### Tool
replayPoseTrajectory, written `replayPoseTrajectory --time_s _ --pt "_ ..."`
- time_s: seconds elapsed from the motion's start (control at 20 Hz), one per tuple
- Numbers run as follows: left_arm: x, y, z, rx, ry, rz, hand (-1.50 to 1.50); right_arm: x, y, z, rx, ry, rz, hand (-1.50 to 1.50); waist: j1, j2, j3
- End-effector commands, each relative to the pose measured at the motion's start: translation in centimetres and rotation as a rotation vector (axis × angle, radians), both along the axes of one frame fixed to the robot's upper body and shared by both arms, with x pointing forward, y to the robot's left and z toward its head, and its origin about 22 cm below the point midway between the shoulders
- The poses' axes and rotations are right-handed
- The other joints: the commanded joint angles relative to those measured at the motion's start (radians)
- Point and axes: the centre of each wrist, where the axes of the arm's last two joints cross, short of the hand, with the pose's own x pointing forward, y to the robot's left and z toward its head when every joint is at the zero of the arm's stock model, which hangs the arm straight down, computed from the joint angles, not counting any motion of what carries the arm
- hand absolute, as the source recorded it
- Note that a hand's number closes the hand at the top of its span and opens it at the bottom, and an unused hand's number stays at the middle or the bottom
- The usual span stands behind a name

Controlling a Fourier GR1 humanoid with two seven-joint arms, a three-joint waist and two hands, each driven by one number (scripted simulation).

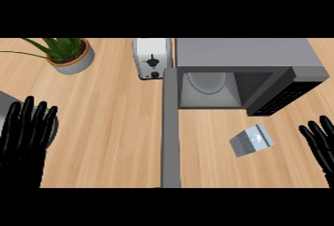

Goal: Pick up the milk, place it into the microwave and close the microwave

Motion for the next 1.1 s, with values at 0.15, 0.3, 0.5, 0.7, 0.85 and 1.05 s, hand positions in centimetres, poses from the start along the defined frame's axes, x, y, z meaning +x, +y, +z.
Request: replayPoseTrajectory --time_s 0.15,0.3,0.5,0.7,0.85,1.05 --pt "-2.7 -0.6 -0.8 -0.019 0.027 -0.011 -1.5 0.0 -1.2 -3.6 -0.013 0.041 -0.009 -1.5 0.003 0.001 0.0" --pt "-4.0 -0.3 -3.5 -0.013 0.028 -0.015 -1.5 0.7 -2.3 -5.2 0.01 0.085 -0.019 -1.5 0.006 0.001 0.0" --pt "-5.2 1.7 -2.6 -0.001 0.007 -0.039 -1.5 1.1 -3.8 -7.5 0.033 0.108 -0.028 -1.5 0.007 0.001 0.0" --pt "-5.7 0.8 -4.3 -0.023 -0.003 -0.017 -1.5 1.7 -2.0 -10.8 0.019 0.109 -0.041 -1.5 0.006 0.001 0.0" --pt "-5.9 0.9 -3.4 -0.009 0.017 -0.003 -1.5 3.1 -1.9 -11.8 0.012 0.122 -0.113 -1.5 0.008 0.002 0.0" --pt "-7.2 2.1 -4.6 -0.011 0.006 0.001 -1.5 3.3 -2.4 -13.8 0.023 0.118 -0.184 -1.5 0.008 0.002 0.0"
